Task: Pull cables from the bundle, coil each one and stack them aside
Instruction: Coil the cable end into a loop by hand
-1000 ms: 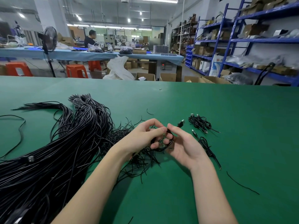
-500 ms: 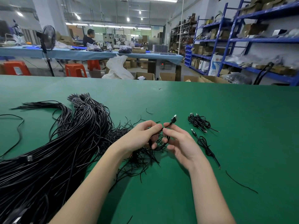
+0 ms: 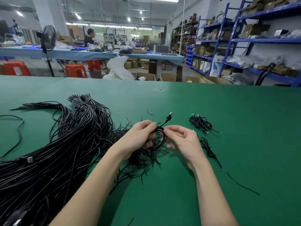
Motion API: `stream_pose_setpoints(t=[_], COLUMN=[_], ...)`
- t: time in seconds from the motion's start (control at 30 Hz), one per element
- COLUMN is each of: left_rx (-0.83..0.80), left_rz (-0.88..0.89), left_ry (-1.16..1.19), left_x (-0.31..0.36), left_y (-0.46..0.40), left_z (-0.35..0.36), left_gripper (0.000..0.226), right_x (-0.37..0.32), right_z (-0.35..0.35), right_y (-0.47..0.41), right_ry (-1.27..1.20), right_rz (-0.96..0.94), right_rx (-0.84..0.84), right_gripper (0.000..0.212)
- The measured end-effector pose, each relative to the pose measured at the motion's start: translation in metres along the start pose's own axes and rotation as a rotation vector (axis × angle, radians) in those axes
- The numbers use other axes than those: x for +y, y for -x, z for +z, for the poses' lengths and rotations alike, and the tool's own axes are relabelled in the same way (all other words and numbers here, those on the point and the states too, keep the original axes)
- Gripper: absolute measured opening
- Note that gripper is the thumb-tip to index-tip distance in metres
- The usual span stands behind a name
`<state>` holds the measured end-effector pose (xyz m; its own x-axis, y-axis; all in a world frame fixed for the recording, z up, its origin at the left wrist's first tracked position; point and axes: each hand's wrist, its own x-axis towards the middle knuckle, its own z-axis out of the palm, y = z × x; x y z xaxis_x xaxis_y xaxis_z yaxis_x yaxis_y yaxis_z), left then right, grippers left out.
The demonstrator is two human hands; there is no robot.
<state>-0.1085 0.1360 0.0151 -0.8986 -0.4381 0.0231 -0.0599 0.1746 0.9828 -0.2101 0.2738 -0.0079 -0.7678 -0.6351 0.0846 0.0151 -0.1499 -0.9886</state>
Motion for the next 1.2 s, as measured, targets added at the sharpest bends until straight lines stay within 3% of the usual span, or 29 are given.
stream_pose_setpoints(t=[0.27,0.43,0.6,0.83,1.07,1.2], left_rx=[-0.018,0.020,0.019,0.035,-0.155,-0.199], left_rz=[0.031,0.051,0.064,0.137,0.117,0.197], left_ry=[-0.057,-0.069,-0.142,-0.544,-0.590,-0.700], left_x=[-0.003,-0.001,-0.002,0.002,0.005,0.004], left_y=[-0.001,0.002,0.005,0.006,0.009,0.009], left_z=[0.006,0.005,0.007,0.016,0.017,0.019], left_gripper=[0.034,0.028,0.027,0.020,0.023,0.028], right_x=[0.004,0.002,-0.004,-0.006,-0.009,-0.009], right_z=[0.011,0.009,-0.001,0.005,-0.003,-0.005], right_y=[-0.004,-0.001,0.002,-0.001,0.001,0.002], right_ry=[0.067,-0.050,0.132,-0.081,-0.260,-0.404], right_rz=[-0.054,0.013,0.065,0.132,0.204,0.264], right_rx=[0.091,-0.039,-0.150,-0.075,-0.034,0.043], right_gripper=[0.005,0.009,0.013,0.007,0.008,0.026])
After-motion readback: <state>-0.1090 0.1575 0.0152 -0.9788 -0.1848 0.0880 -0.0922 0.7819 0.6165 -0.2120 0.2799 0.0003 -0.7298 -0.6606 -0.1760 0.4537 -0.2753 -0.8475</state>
